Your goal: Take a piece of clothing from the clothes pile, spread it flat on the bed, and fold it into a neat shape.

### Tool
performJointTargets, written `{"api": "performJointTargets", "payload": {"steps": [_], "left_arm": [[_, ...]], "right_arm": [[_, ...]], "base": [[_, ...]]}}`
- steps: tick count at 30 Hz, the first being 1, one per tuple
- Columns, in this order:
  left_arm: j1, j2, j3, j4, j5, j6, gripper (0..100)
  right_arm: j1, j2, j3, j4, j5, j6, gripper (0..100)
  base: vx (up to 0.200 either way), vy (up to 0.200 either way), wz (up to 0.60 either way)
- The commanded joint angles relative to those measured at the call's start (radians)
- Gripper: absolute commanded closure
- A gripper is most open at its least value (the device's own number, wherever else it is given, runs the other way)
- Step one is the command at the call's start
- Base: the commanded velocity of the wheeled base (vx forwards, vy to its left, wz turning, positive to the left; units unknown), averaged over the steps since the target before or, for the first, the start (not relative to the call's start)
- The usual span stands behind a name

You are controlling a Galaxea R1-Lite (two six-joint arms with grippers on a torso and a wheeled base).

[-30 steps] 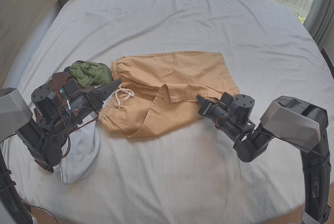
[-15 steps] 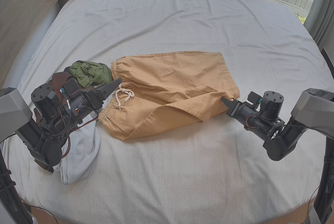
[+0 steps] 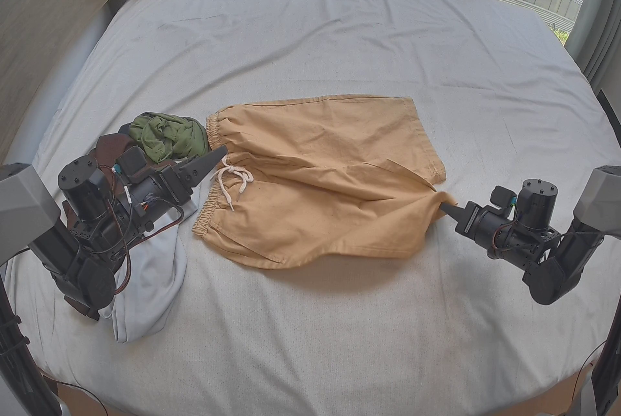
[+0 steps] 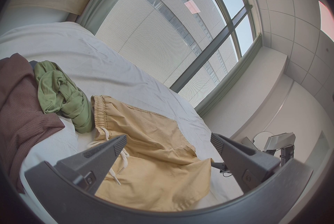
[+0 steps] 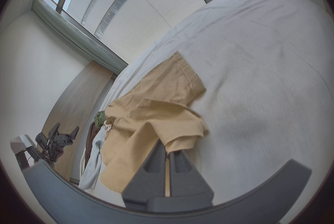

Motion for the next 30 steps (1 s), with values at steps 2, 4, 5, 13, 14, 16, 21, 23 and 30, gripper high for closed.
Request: {"api": "performJointTargets", "payload": {"steps": [2,4,5,13,14,16,21,23,30], "left_arm": [[-0.001,0.002,0.002,0.001,0.000,-0.001,0],[-0.001,0.002,0.002,-0.001,0.000,-0.001,0],[0.000,0.002,0.002,-0.001,0.000,-0.001,0],[-0.001,0.003,0.003,-0.001,0.000,-0.001,0],[-0.001,0.003,0.003,-0.001,0.000,-0.001,0],[-0.001,0.003,0.003,0.001,0.000,-0.001,0],[-0.001,0.005,0.002,0.001,0.000,-0.001,0],[-0.003,0.005,0.003,-0.001,0.000,0.001,0],[-0.001,0.003,0.003,0.001,0.001,0.001,0]], "right_arm": [[0.006,0.003,0.066,-0.010,0.021,-0.001,100],[0.006,0.006,0.075,-0.011,0.021,-0.002,100],[0.004,0.010,0.075,-0.011,0.021,-0.004,100],[-0.003,0.047,0.080,-0.021,0.020,-0.008,100],[-0.005,0.049,0.080,-0.024,0.020,-0.008,100],[-0.014,0.047,0.084,-0.028,0.020,-0.010,100],[-0.034,0.049,0.097,-0.030,0.020,-0.038,100],[-0.031,0.055,0.098,-0.031,0.020,-0.044,100],[-0.025,0.104,0.100,-0.114,0.026,-0.041,100]], "base": [[0.000,0.000,0.00],[0.000,0.000,0.00],[0.000,0.000,0.00],[0.000,0.000,0.00],[0.000,0.000,0.00],[0.000,0.000,0.00],[0.000,0.000,0.00],[0.000,0.000,0.00],[0.000,0.000,0.00]]}}
